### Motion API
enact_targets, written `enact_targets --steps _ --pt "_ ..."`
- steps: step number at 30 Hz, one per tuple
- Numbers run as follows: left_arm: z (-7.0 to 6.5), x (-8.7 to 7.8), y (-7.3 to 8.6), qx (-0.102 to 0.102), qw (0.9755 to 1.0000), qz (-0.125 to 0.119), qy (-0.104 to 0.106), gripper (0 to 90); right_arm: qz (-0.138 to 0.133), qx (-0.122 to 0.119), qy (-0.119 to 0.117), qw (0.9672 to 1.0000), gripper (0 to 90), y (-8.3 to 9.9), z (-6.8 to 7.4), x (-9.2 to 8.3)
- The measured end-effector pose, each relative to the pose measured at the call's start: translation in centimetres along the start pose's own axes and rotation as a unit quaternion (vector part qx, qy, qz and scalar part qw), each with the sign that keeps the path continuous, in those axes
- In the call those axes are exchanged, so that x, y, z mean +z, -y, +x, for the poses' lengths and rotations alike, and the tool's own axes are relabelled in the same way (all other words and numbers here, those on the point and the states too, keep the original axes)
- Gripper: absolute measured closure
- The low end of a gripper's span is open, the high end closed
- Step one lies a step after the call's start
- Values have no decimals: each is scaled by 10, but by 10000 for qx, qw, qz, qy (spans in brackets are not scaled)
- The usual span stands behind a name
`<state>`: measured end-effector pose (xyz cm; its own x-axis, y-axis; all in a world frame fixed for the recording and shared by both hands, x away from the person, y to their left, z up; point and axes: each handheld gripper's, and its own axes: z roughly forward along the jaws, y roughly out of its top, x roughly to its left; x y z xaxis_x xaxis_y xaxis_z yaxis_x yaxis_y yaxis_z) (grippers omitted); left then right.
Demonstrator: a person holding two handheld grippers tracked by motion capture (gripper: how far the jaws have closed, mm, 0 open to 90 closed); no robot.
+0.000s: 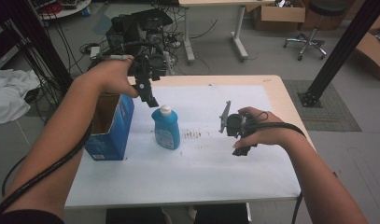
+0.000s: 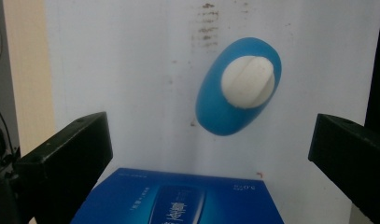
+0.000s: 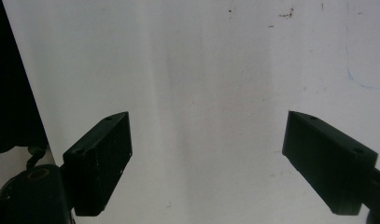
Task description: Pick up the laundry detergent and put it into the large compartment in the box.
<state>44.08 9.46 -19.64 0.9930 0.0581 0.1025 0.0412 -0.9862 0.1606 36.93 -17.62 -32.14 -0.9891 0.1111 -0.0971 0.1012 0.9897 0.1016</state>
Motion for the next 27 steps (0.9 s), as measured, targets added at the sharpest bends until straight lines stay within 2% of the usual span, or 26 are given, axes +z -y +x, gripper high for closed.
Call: enact_targets --steps 10,22,27 --pt "-6 17 -4 195 9997 45 141 2 6 32 -2 10000 160 0 0 1" --pt "-9 39 -2 214 9994 -41 283 1 5 44 -13 10000 160 0 2 3" --pt "-12 46 1 204 9992 -147 309 2 -43 43 23 10000 160 -1 2 4"
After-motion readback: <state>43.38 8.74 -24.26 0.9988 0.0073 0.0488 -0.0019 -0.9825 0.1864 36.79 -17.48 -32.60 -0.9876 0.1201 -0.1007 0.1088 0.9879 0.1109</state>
